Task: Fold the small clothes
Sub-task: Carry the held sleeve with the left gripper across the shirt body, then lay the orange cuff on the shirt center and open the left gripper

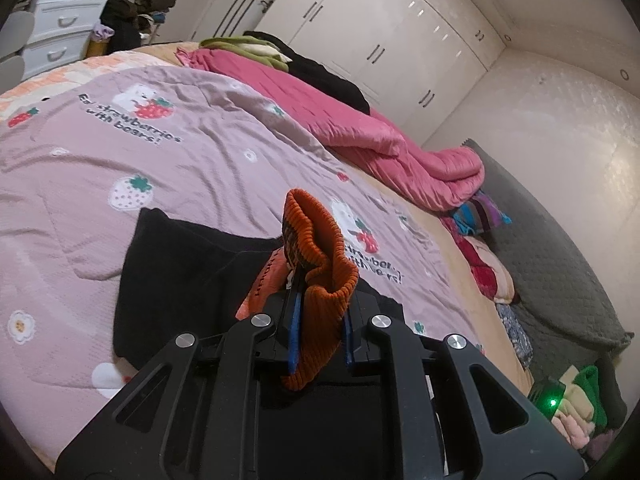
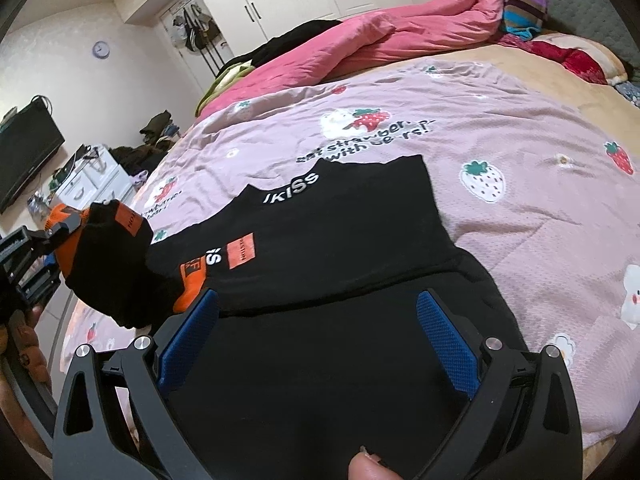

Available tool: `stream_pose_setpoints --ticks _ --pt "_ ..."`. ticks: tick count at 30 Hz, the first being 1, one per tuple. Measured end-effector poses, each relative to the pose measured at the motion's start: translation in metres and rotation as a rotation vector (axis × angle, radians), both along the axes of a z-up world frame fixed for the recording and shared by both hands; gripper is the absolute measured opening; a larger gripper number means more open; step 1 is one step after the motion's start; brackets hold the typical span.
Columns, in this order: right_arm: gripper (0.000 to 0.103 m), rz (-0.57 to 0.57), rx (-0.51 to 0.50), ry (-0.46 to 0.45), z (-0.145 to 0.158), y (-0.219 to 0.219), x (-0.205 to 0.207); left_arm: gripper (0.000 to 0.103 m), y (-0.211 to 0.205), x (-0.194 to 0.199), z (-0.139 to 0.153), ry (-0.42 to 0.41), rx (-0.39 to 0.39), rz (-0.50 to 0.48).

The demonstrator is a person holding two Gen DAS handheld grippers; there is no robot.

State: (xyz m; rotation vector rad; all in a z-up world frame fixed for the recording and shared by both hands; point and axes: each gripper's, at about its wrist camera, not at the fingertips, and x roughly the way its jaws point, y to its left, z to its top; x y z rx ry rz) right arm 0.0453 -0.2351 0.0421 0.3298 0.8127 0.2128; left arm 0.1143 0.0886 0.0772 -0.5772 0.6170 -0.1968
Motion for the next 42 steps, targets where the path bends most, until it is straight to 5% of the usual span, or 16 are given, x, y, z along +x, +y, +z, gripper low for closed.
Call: stream_pose_setpoints --ticks 20,26,42 --pt "0.099 -0.061 -0.006 0.022 -0.006 -0.029 -0.002 0.009 -0.058 0.022 -0.045 0.119 0.016 -0.16" --pt "0.099 -0.081 -0.001 0.035 -0.01 -0.036 -0.001 0.017 -0.07 0.027 -0.061 0.17 0.007 -0.205" --pt "0.099 0.071 -0.013 0.115 -0.037 0.021 0.006 0.08 -0.034 0.017 -0.053 0.178 0.093 -0.112"
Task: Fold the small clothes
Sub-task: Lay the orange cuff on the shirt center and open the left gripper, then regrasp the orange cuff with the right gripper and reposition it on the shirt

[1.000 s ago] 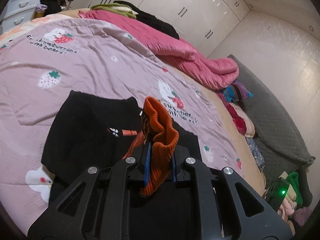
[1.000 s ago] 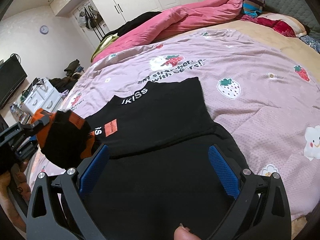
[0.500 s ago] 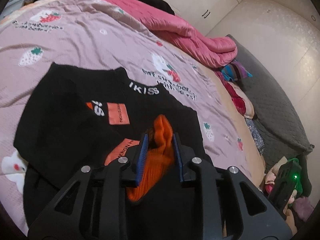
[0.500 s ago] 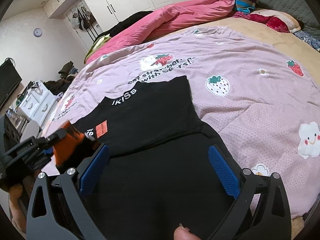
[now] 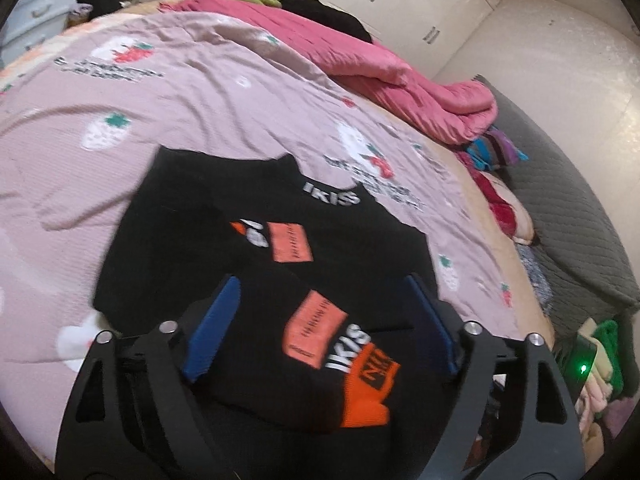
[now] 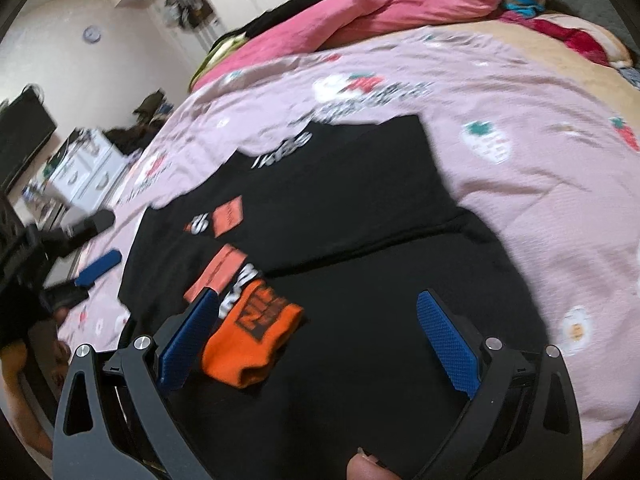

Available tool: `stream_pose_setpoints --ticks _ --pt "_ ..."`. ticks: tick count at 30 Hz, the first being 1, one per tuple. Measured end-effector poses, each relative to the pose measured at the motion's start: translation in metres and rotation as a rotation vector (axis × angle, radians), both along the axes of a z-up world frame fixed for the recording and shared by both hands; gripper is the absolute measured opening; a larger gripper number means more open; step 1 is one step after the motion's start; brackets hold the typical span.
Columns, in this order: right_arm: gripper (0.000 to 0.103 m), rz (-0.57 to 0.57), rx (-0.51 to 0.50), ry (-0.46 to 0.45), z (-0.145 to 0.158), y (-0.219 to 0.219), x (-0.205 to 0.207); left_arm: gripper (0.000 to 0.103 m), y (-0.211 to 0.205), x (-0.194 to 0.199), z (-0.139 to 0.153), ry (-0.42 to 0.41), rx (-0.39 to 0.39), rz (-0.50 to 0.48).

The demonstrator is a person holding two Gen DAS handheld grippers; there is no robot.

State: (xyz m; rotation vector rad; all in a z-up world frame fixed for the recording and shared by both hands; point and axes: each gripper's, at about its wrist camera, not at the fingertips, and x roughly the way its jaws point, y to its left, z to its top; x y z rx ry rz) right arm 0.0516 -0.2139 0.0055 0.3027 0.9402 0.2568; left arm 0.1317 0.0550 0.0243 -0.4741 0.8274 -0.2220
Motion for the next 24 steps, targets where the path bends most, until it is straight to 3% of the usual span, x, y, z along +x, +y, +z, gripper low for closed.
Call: stream_pose_setpoints --ticks 1,6,7,8,10,14,19,24 --pt "0.099 0.009 -0.003 0.007 -0.003 0.005 0.001 0.085 0.003 0.0 0.0 0.001 0.003 0.007" --pt "0.098 0.041 0.004 0.061 -0.021 0.027 0.009 0.086 0.023 -0.006 0.001 0.003 0.004 0.045" --pt "0.092 0.043 0.007 0.066 -0.023 0.03 0.011 0.086 0.025 -0.006 0.001 0.004 0.004 0.05" --pt "0.079 0.047 0.008 0.072 -0.026 0.033 0.013 0.086 0.028 -0.007 0.0 0.002 0.005 0.057" --pt "0.068 0.049 0.005 0.084 -0.03 0.037 0.016 0.086 0.035 -0.009 -0.001 0.003 0.006 0.073" --pt "0.01 0.092 -0.024 0.056 -0.032 0.051 0.018 0.086 0.048 -0.012 -0.002 0.002 -0.007 0.102" --pt "0.009 0.219 -0.085 -0.076 0.001 0.075 0.023 0.086 0.063 -0.014 -0.001 0.001 -0.019 0.135" --pt "0.009 0.325 -0.097 -0.231 0.061 0.087 0.044 0.086 0.07 -0.016 0.001 -0.003 -0.024 0.15"
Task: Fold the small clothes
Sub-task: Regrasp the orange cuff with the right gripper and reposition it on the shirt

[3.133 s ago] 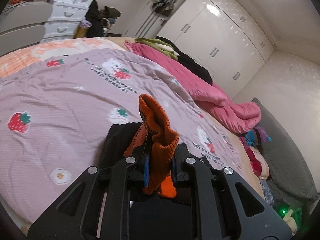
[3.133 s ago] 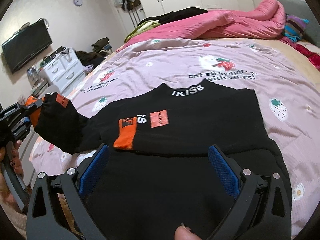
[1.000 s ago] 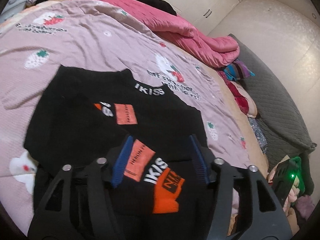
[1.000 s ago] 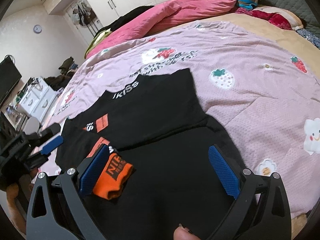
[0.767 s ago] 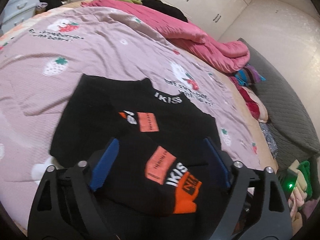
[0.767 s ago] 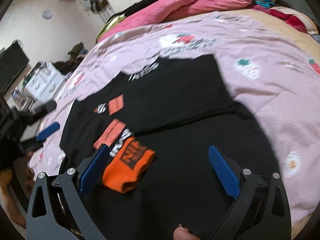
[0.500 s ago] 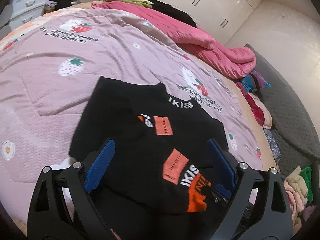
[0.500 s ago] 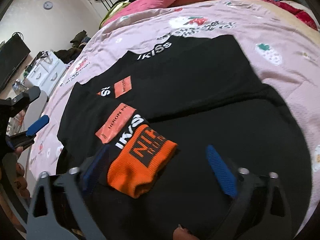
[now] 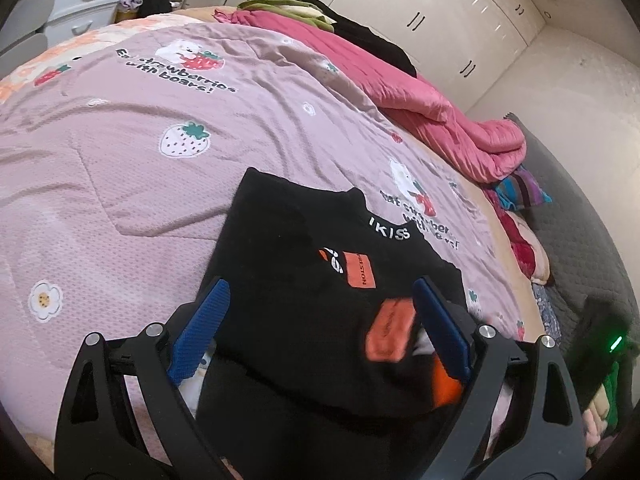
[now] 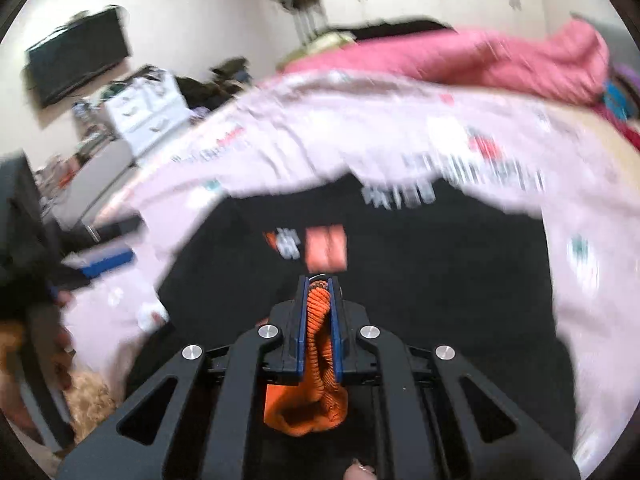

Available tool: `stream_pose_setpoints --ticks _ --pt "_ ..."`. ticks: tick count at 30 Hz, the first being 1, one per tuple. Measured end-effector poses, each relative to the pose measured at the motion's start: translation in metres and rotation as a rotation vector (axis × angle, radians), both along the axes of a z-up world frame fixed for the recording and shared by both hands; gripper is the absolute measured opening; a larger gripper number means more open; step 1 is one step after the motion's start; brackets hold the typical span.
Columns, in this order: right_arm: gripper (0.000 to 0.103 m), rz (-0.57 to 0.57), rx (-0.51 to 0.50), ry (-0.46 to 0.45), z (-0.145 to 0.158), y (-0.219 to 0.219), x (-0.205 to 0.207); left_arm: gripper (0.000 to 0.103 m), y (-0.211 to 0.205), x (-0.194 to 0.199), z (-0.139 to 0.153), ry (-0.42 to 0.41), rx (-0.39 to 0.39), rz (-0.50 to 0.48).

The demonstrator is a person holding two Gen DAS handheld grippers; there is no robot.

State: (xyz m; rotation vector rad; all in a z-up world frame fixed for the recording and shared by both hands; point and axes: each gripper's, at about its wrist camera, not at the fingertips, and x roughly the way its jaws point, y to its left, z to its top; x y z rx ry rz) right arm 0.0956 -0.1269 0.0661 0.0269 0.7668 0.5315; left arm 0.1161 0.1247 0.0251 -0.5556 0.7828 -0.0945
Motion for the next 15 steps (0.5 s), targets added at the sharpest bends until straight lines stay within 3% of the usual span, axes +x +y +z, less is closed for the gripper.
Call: stream_pose_setpoints --ticks 5,8,15 --pt "0.009 0.041 -0.021 -0.082 0.042 -0.006 0.022 0.086 -0.003 0.002 0.001 0.0 0.012 -0.006" --pt "0.009 0.017 -0.055 -0.134 0.051 -0.019 0.031 0.086 -0.007 0.004 0.001 0.001 0.038 -0.002" --pt "0.009 -0.099 -0.063 -0.064 0.022 -0.059 0.05 0.086 -0.016 0.013 -0.006 0.014 0.039 -0.026"
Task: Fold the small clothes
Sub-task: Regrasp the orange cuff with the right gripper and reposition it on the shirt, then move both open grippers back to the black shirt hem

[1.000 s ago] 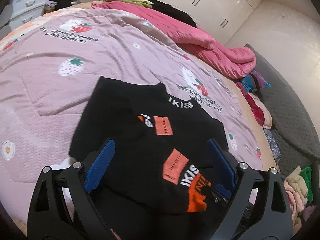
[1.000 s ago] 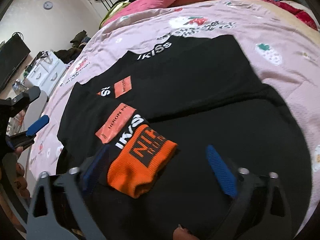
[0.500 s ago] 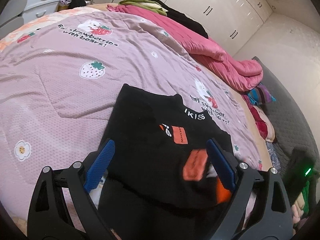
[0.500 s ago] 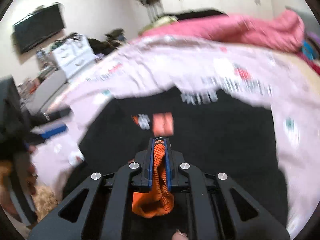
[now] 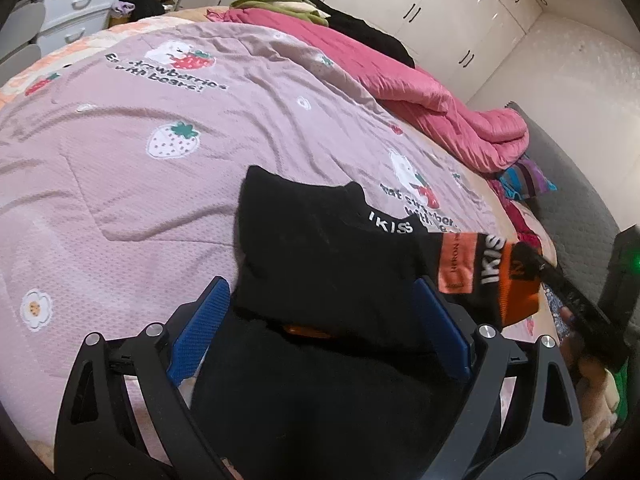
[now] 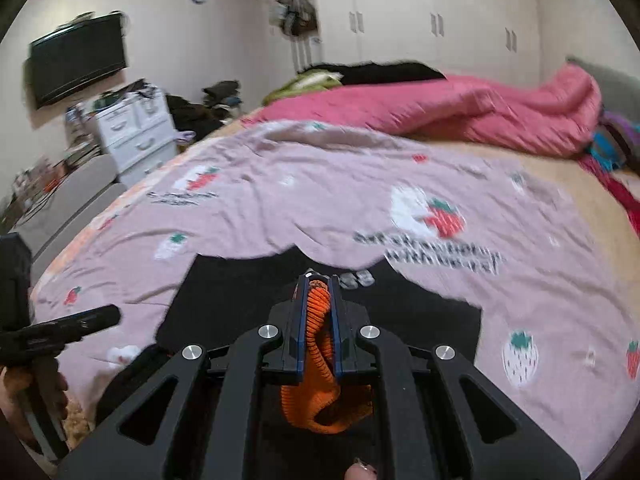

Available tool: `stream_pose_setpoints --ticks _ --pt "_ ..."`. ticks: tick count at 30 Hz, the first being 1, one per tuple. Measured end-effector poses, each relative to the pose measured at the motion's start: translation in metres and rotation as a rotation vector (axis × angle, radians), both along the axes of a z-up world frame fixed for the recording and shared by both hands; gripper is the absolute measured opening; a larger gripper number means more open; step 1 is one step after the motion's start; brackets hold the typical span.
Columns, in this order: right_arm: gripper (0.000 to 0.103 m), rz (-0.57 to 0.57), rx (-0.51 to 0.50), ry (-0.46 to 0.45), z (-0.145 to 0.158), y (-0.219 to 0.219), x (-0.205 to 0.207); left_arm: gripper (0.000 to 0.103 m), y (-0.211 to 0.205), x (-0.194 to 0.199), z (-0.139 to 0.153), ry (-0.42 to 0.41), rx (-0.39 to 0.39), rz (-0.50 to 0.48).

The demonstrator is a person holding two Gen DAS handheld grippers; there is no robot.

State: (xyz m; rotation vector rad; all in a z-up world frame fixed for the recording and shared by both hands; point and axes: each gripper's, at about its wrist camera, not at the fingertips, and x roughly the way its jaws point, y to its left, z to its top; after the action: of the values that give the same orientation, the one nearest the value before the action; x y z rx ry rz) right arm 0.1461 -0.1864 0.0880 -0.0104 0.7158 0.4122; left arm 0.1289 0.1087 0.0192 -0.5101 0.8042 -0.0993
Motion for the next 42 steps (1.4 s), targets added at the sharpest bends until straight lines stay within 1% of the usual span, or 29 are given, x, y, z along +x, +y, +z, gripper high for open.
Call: stream_pose_setpoints --ticks 4,9,18,22,30,31,35,37,39,40,42 --pt "0.009 -0.053 0.019 0.035 -0.016 -0.016 0.0 0.086 -0.007 0.002 -0.004 0.012 0.013 -0.021" --pt "0.009 -0.102 0.006 0.059 -0.026 -0.022 0.0 0.086 -0.012 0.004 -0.006 0.018 0.018 -0.036" --pt "0.01 -0.15 -0.03 0.089 -0.038 -0.029 -0.001 0.086 -0.02 0.007 -0.008 0.02 0.027 -0.06" --pt "0.012 -0.173 -0.042 0.1 -0.043 -0.032 0.0 0.086 -0.02 0.008 -0.009 0.022 0.024 -0.064" --pt "0.012 -0.229 -0.041 0.092 -0.043 -0.044 -0.003 0.086 -0.021 0.01 -0.012 0.025 0.021 -0.07" --pt "0.013 -0.233 -0.036 0.095 -0.043 -0.046 -0.004 0.086 -0.021 0.01 -0.013 0.027 0.022 -0.071" --pt "0.026 -0.23 -0.02 0.096 -0.043 -0.048 -0.008 0.086 -0.022 0.014 -0.015 0.03 0.035 -0.078" --pt "0.027 -0.226 -0.014 0.097 -0.043 -0.047 -0.011 0.086 -0.023 0.018 -0.016 0.032 0.04 -0.083" --pt "0.03 -0.217 -0.008 0.1 -0.045 -0.046 -0.013 0.086 -0.025 0.023 -0.016 0.032 0.05 -0.091" --pt "0.034 -0.216 -0.007 0.1 -0.045 -0.046 -0.015 0.086 -0.026 0.024 -0.016 0.032 0.057 -0.093" --pt "0.036 -0.212 -0.006 0.102 -0.047 -0.045 -0.018 0.086 -0.029 0.03 -0.016 0.032 0.084 -0.101"
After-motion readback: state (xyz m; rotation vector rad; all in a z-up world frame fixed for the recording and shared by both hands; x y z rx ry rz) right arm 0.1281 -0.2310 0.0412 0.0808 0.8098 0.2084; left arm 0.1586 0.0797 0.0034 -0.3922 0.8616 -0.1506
